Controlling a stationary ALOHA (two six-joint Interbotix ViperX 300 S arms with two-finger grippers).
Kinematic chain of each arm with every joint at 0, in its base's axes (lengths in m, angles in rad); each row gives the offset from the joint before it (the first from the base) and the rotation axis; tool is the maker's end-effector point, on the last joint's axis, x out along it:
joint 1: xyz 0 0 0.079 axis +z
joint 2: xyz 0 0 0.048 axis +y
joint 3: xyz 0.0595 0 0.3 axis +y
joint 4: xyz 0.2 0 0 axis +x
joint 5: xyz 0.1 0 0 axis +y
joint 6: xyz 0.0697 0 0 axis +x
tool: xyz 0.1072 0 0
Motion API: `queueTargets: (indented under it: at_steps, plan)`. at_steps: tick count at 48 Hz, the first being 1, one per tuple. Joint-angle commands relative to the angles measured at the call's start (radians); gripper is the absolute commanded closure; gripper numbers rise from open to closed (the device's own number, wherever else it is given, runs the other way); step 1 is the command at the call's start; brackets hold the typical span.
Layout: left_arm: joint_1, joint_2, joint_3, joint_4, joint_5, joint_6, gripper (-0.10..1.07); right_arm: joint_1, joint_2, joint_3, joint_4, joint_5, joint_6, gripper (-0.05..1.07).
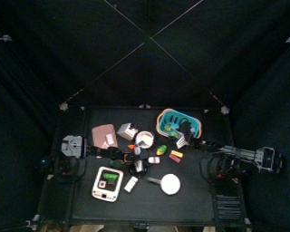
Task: Grab rice
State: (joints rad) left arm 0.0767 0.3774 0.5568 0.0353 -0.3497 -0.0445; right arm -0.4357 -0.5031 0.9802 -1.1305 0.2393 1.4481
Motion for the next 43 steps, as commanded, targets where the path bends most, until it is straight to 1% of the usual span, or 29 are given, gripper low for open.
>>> queueTargets:
  at_steps: [1, 14, 20, 37, 43]
  plan:
    - [0.002, -0.021, -0.015, 0.003, 0.000, 0.000, 0.22, -0.003, -0.006, -0.011, -0.002, -0.003, 0.000, 0.02]
    - [0.002, -0.028, -0.020, 0.006, 0.000, 0.000, 0.08, -0.005, -0.002, -0.011, 0.000, -0.003, 0.000, 0.02]
    - [0.002, -0.031, -0.020, 0.008, 0.000, 0.002, 0.04, -0.006, 0.002, -0.011, 0.000, -0.003, 0.000, 0.02]
    - [0.000, -0.035, -0.018, 0.006, 0.000, 0.002, 0.04, -0.006, -0.002, -0.018, -0.002, -0.005, -0.005, 0.02]
    - [-0.005, -0.058, -0.011, 0.006, -0.002, 0.002, 0.04, 0.006, -0.006, -0.031, -0.008, -0.011, -0.008, 0.02]
